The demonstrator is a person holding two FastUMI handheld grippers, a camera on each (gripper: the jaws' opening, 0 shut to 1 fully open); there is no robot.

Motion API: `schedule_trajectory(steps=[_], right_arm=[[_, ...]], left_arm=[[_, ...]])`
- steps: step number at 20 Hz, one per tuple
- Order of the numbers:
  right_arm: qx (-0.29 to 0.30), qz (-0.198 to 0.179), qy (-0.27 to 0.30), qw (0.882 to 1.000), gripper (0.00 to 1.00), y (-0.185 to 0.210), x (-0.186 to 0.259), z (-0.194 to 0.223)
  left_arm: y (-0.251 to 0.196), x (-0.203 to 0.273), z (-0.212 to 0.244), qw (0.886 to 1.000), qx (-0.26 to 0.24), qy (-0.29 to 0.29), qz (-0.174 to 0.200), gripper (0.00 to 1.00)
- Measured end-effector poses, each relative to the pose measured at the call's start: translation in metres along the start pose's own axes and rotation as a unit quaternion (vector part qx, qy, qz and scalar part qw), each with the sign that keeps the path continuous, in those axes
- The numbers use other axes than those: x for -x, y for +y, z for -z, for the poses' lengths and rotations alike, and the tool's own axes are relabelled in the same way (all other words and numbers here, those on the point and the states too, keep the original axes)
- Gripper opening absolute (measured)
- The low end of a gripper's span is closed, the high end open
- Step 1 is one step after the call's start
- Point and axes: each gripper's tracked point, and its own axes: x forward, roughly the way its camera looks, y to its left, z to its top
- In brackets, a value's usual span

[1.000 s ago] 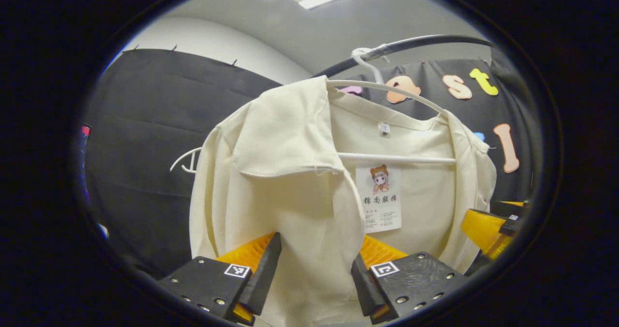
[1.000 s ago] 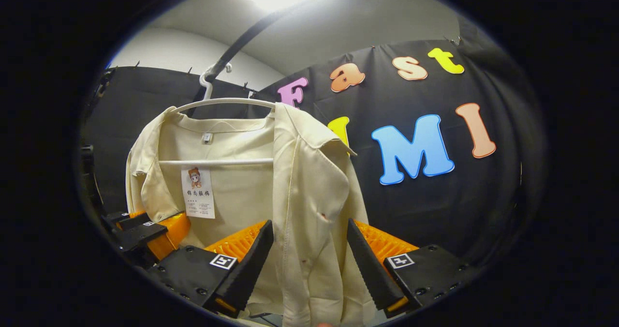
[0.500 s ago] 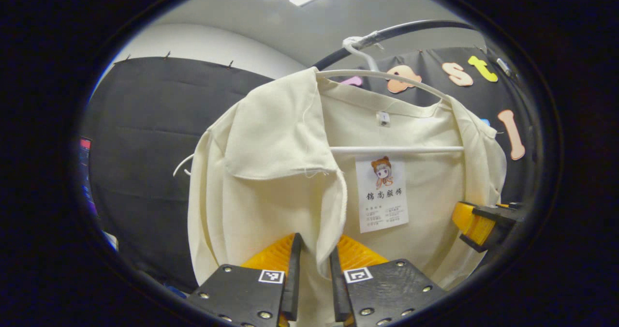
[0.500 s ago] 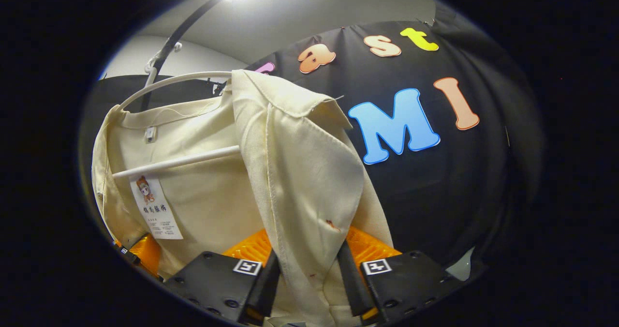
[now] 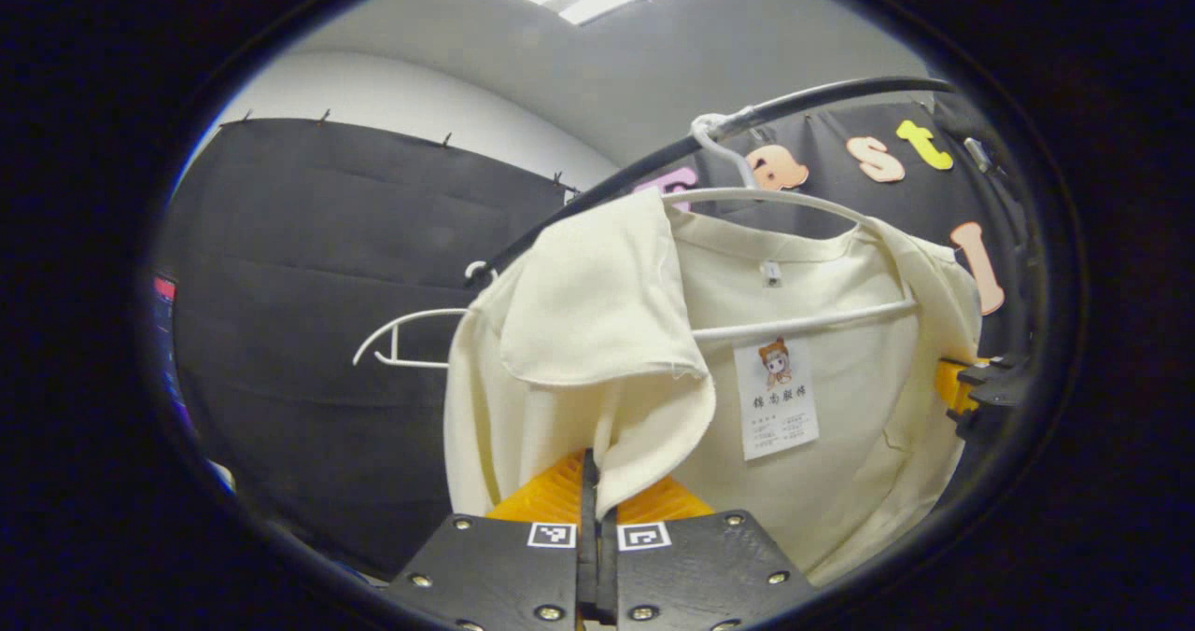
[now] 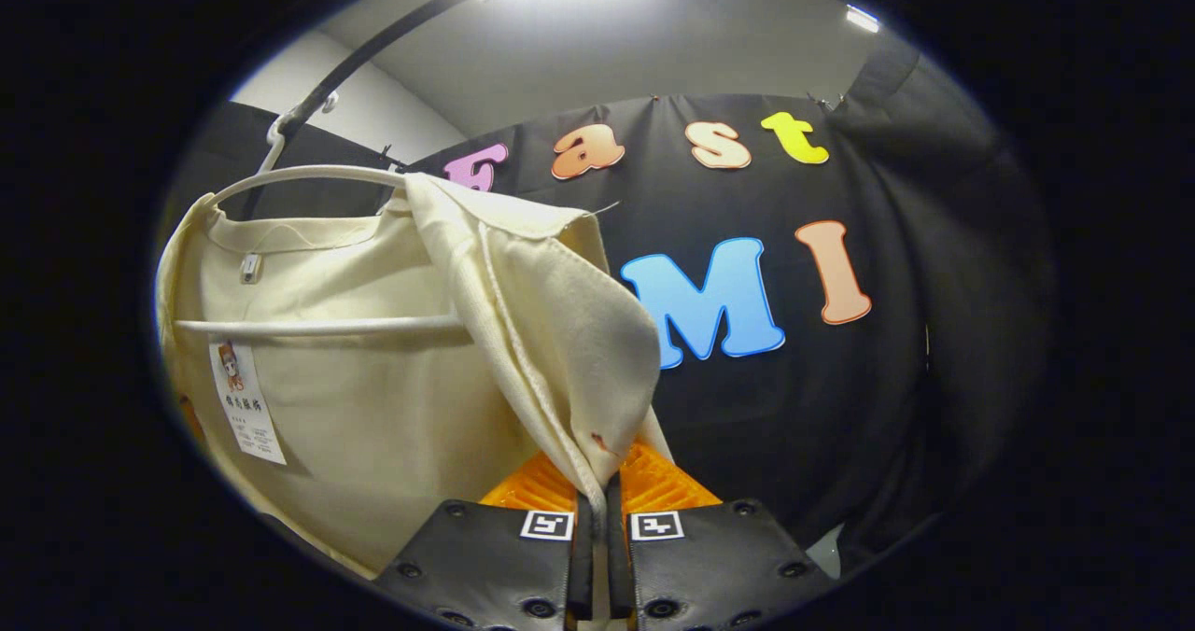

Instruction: Grasp the clothes on the hanger with both hands and then place them into the laundry hamper below.

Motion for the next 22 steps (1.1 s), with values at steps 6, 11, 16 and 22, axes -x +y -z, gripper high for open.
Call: schedule_trajectory(steps=[6,11,16,22], right_arm=[[-0.002,0.037,-0.048,0.998,0.08,-0.031,-0.013,-0.040],[-0.005,0.039,-0.068,0.997,0.08,-0.040,-0.033,-0.055],[-0.022,0.035,-0.073,0.996,0.08,-0.041,-0.048,-0.064],[-0.036,0.008,-0.020,0.999,0.08,-0.027,-0.088,-0.036]], left_arm=[[0.042,0.009,-0.031,0.998,-0.039,-0.031,-0.031,0.00],[0.073,0.006,-0.055,0.996,-0.047,-0.063,-0.048,0.01],[0.099,-0.008,-0.088,0.992,-0.064,-0.093,-0.063,0.01],[0.114,-0.034,-0.099,0.992,-0.054,-0.100,-0.061,0.01]])
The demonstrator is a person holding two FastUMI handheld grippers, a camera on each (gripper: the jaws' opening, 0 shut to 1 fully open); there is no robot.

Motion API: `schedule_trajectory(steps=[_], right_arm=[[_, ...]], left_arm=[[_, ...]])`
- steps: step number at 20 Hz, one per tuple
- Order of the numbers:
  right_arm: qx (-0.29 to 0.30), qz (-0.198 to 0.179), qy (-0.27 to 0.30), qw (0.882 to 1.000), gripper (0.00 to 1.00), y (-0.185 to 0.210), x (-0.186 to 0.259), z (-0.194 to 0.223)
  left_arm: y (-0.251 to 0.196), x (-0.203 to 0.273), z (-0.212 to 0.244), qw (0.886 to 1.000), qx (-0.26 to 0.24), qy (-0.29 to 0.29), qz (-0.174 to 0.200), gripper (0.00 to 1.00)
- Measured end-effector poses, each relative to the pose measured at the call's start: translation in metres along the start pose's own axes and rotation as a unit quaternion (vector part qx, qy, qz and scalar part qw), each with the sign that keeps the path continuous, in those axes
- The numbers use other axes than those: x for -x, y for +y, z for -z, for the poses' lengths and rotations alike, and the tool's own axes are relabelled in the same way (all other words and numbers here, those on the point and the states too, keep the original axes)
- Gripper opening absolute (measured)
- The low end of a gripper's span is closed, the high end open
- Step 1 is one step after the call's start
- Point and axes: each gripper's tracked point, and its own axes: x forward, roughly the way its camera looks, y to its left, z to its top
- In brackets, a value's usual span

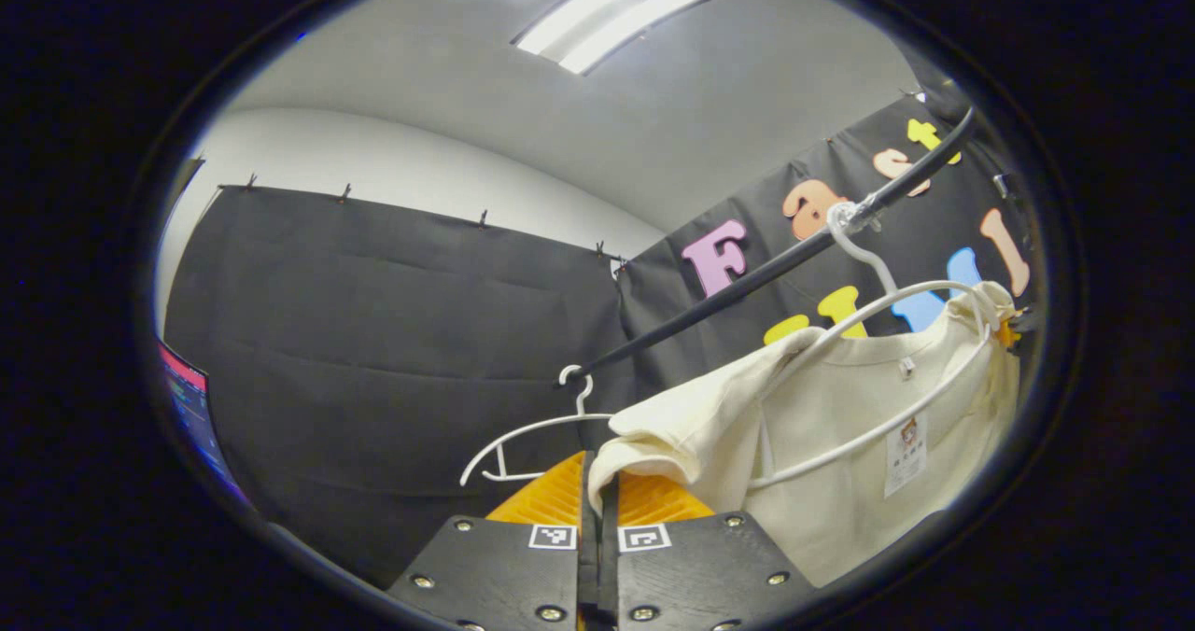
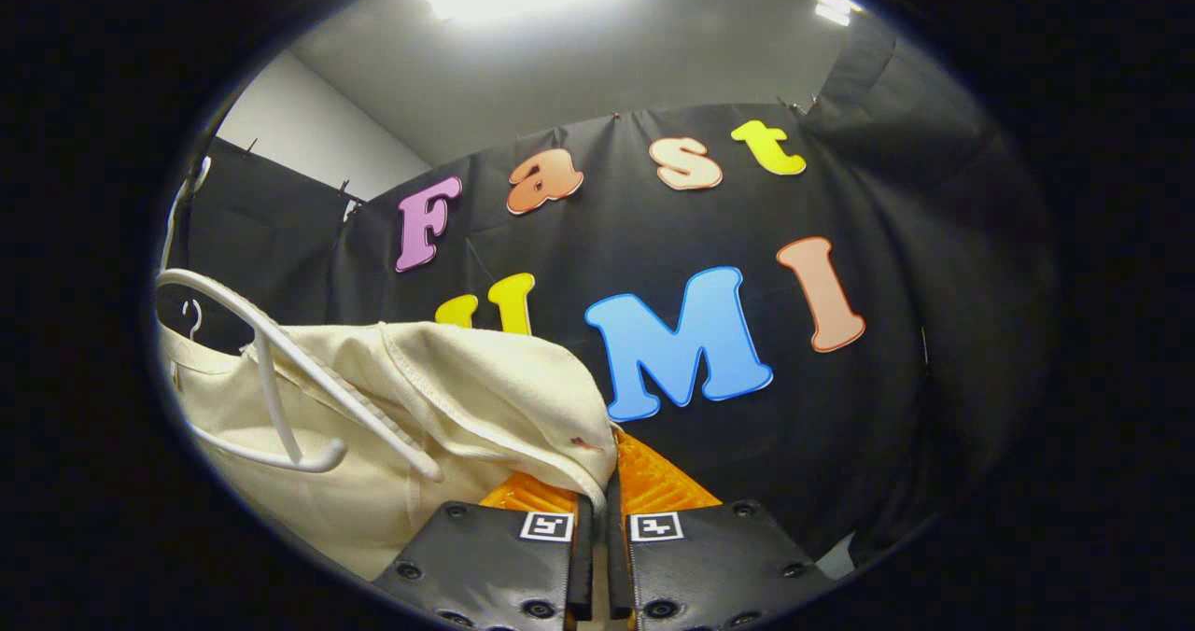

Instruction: Grasp the clothes on the hanger with both hands and then place them into the laundry hamper below.

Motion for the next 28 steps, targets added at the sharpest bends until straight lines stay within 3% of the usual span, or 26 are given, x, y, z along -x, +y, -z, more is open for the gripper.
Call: schedule_trajectory(steps=[4,7,12,16,23,28], right_arm=[[0.010,-0.014,0.031,0.999,0.05,0.009,-0.006,0.027],[0.012,-0.031,0.041,0.999,0.08,0.018,0.004,0.042],[0.026,-0.056,0.028,0.998,0.08,0.036,0.040,0.047],[0.050,-0.068,0.047,0.995,0.05,0.049,0.060,0.066],[0.052,-0.084,0.066,0.993,0.08,0.072,0.097,0.083],[0.036,-0.123,0.046,0.991,0.08,0.105,0.138,0.065]], left_arm=[[0.025,-0.019,-0.007,1.000,0.012,-0.015,-0.012,0.01],[0.030,-0.026,0.006,0.999,0.030,-0.004,-0.012,0.01],[0.029,-0.010,0.040,1.000,0.025,0.013,0.001,0.01],[0.036,-0.004,0.066,0.998,0.041,0.039,0.008,0.01],[0.065,0.010,0.091,0.997,0.038,0.066,0.002,0.01],[0.058,0.044,0.087,0.996,0.037,0.068,0.047,0.01]])
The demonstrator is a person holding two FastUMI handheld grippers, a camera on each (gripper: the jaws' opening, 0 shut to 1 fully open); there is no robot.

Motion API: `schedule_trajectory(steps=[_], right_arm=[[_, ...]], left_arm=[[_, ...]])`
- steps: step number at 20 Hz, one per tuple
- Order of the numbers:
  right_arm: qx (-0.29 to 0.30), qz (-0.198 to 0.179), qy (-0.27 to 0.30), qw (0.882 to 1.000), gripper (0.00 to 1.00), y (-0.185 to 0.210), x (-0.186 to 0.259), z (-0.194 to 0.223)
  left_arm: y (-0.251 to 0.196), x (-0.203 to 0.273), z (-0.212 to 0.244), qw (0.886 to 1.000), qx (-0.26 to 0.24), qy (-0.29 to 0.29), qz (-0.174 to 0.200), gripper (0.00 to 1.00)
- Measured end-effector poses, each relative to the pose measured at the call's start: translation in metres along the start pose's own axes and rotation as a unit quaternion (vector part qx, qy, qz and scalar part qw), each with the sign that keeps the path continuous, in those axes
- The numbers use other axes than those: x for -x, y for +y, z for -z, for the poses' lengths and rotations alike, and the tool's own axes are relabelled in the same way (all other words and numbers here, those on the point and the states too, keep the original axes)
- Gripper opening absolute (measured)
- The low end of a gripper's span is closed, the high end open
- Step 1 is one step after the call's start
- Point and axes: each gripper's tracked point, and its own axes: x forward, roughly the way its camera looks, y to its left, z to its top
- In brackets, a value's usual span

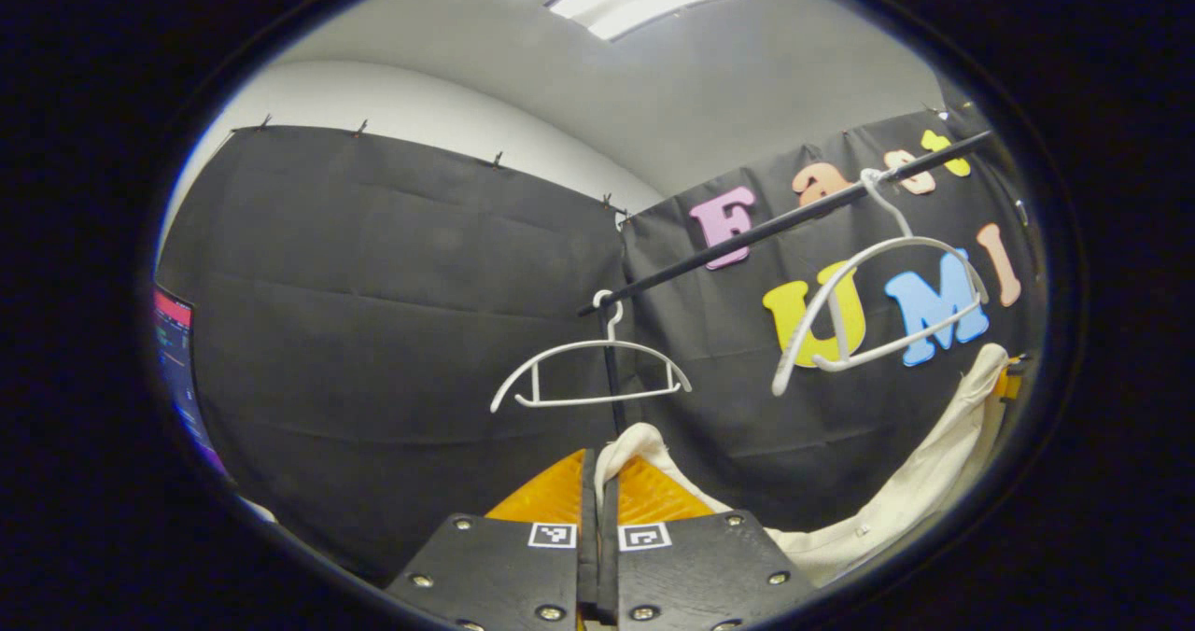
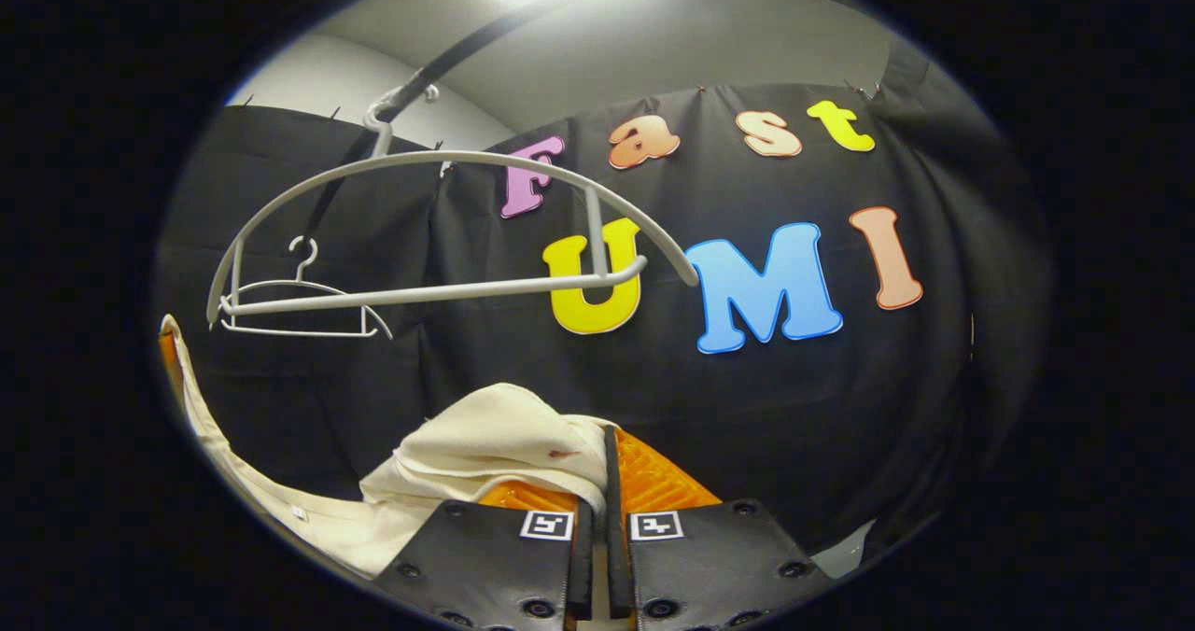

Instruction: Grasp the clothes on the hanger with both hands and then place them into the laundry hamper below.

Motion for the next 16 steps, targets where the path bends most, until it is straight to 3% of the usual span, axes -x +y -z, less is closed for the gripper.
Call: schedule_trajectory(steps=[9,16], right_arm=[[0.002,-0.084,0.014,0.996,0.08,0.094,0.076,-0.003],[0.005,-0.102,0.065,0.993,0.08,0.134,0.126,0.053]], left_arm=[[-0.062,0.051,-0.001,0.991,0.040,0.010,0.128,0.01],[-0.069,0.083,0.053,0.982,0.072,0.055,0.167,0.01]])
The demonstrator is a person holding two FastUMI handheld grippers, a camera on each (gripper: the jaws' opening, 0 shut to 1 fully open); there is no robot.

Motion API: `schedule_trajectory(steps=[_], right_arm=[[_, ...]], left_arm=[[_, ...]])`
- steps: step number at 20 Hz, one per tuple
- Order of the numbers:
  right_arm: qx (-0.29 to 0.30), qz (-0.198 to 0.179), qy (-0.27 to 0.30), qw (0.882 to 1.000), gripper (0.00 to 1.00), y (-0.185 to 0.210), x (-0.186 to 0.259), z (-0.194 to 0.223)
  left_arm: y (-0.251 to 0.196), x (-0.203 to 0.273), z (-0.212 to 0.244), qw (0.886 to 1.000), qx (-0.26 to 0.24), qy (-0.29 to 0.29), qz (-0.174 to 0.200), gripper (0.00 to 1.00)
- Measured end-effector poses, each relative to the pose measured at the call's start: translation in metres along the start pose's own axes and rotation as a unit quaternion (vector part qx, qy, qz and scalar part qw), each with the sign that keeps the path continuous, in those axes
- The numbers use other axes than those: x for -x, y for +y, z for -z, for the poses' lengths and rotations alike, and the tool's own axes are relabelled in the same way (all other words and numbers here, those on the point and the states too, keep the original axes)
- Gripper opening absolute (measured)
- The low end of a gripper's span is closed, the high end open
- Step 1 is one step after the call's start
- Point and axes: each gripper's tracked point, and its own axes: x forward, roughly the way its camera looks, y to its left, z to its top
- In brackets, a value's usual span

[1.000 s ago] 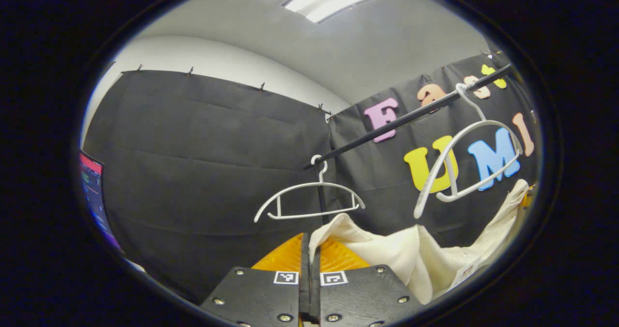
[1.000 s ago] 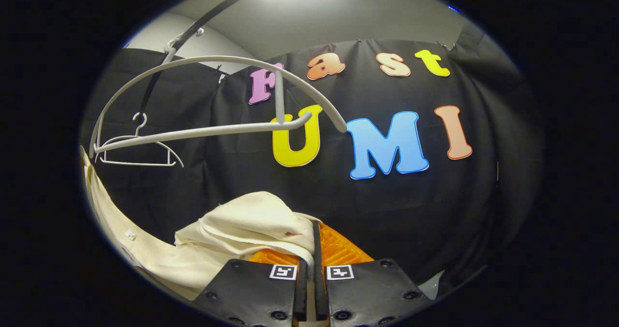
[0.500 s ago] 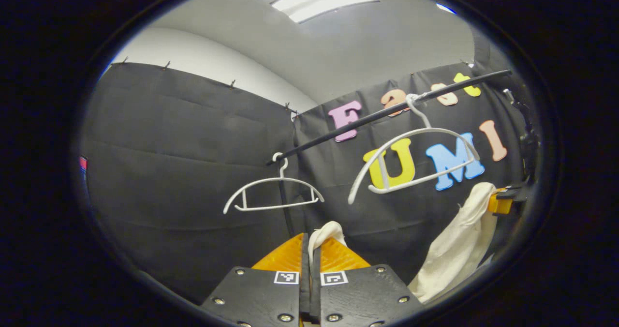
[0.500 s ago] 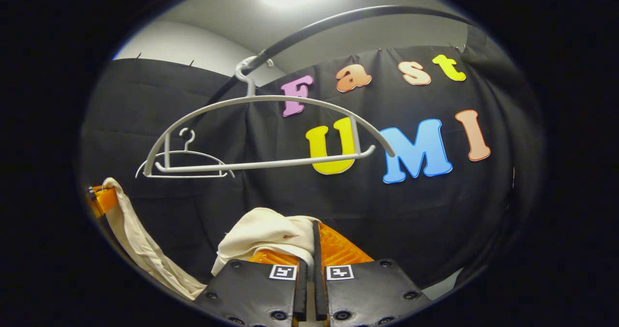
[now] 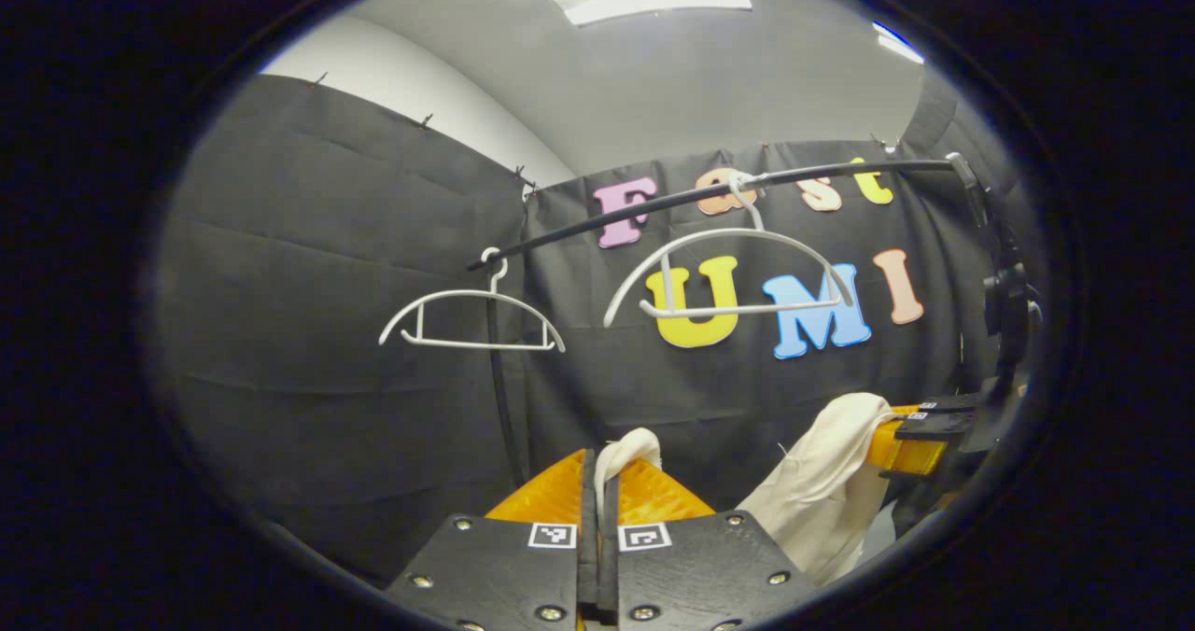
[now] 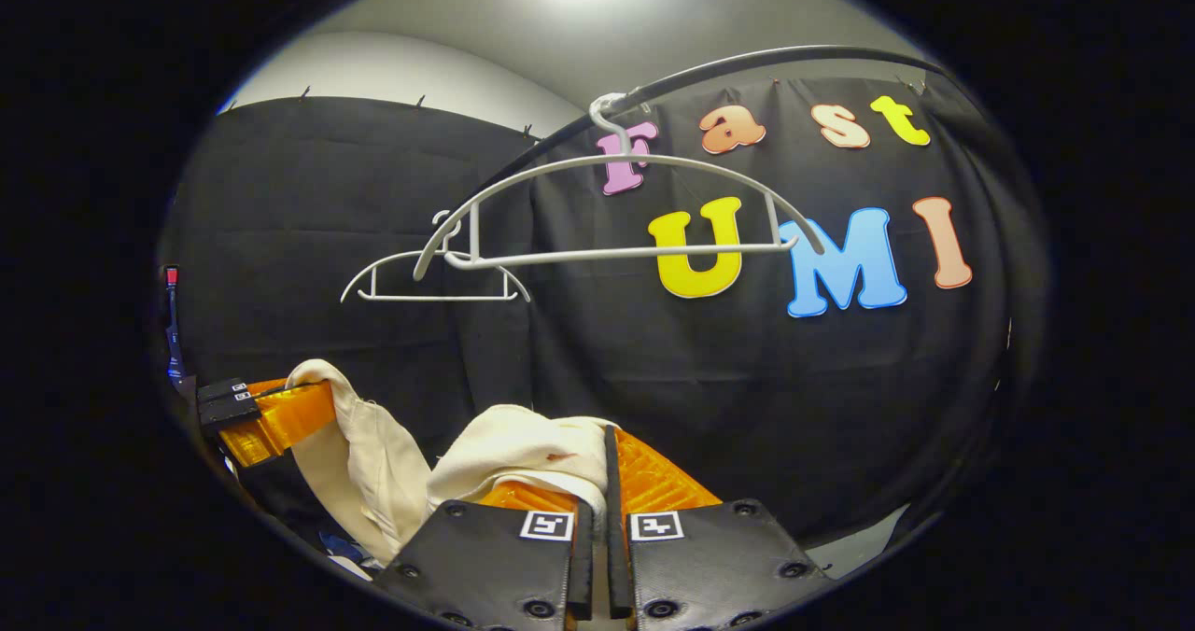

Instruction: Grasp the clothes on the hanger with both hands and then place them into the laundry hamper below.

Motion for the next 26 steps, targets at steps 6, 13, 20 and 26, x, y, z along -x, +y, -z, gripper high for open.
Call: schedule_trajectory(steps=[6,13,20,26], right_arm=[[-0.008,-0.001,0.065,0.998,0.08,0.022,0.008,0.087],[-0.007,0.015,0.130,0.991,0.08,0.026,0.014,0.170],[-0.006,0.037,0.215,0.976,0.08,0.014,0.028,0.266],[0.008,0.043,0.291,0.956,0.05,0.015,0.034,0.325]], left_arm=[[-0.013,0.011,0.085,0.997,0.013,0.069,0.019,0.01],[-0.019,0.022,0.183,0.988,0.019,0.149,0.028,0.01],[-0.022,0.047,0.304,0.966,0.012,0.254,0.038,0.01],[-0.022,0.073,0.377,0.942,-0.014,0.332,0.045,0.01]])
